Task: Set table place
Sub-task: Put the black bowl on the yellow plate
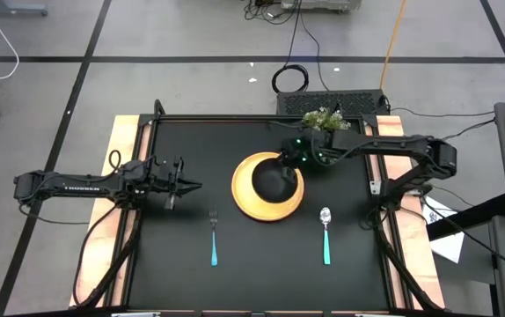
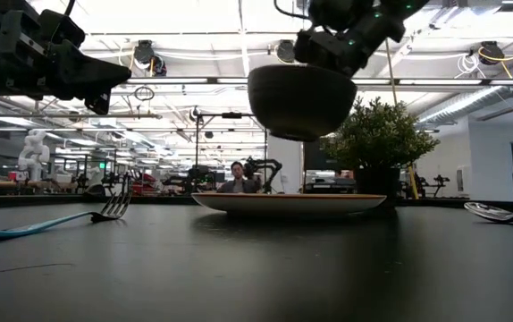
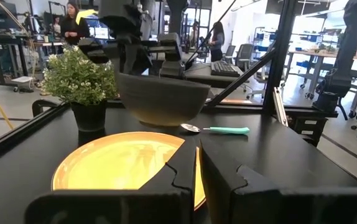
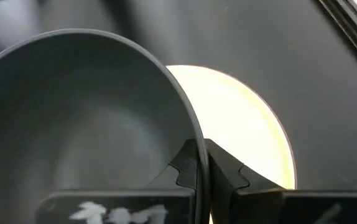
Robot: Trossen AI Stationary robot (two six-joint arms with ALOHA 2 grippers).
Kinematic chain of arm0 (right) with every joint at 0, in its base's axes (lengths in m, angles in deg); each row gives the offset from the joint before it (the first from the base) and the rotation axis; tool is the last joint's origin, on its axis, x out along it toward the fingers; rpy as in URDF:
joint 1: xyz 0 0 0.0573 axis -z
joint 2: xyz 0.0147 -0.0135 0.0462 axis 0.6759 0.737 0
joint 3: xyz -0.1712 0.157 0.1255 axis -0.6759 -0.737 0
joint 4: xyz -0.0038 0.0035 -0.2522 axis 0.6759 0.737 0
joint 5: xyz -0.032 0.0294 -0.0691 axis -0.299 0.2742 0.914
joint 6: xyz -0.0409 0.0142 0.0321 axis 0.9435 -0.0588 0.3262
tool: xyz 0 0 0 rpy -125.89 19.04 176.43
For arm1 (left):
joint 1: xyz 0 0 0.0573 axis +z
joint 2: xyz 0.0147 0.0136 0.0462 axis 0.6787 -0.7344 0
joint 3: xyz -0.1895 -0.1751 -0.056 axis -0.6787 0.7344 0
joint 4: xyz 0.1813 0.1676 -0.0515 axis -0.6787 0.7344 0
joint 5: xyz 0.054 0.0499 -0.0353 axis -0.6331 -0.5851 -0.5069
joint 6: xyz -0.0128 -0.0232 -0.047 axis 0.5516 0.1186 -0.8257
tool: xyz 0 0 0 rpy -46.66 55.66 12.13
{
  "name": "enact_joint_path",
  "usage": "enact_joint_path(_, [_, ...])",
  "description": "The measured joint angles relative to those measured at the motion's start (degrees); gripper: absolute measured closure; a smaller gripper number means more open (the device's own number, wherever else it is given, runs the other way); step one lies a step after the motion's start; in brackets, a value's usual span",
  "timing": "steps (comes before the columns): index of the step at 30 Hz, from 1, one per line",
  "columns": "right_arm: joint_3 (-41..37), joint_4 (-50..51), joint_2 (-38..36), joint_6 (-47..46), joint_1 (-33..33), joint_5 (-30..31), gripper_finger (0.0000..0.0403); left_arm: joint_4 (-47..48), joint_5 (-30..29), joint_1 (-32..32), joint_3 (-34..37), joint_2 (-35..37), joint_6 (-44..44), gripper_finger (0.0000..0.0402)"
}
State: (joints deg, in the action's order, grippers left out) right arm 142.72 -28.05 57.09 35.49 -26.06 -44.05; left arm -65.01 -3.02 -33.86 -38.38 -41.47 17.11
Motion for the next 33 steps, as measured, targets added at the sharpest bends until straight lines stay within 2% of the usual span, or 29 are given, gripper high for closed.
enact_joint_path(13, [0.5, -4.0, 9.1, 1.6, 0.2, 0.0, 0.0399, 0.0, 0.0, 0.0, 0.0, 0.0, -0.3, 0.0376])
enact_joint_path(33, [-0.3, -7.7, 10.7, -2.9, -0.1, -0.1, 0.0399, 0.0, 0.0, 0.0, 0.0, 0.0, -1.3, 0.0376])
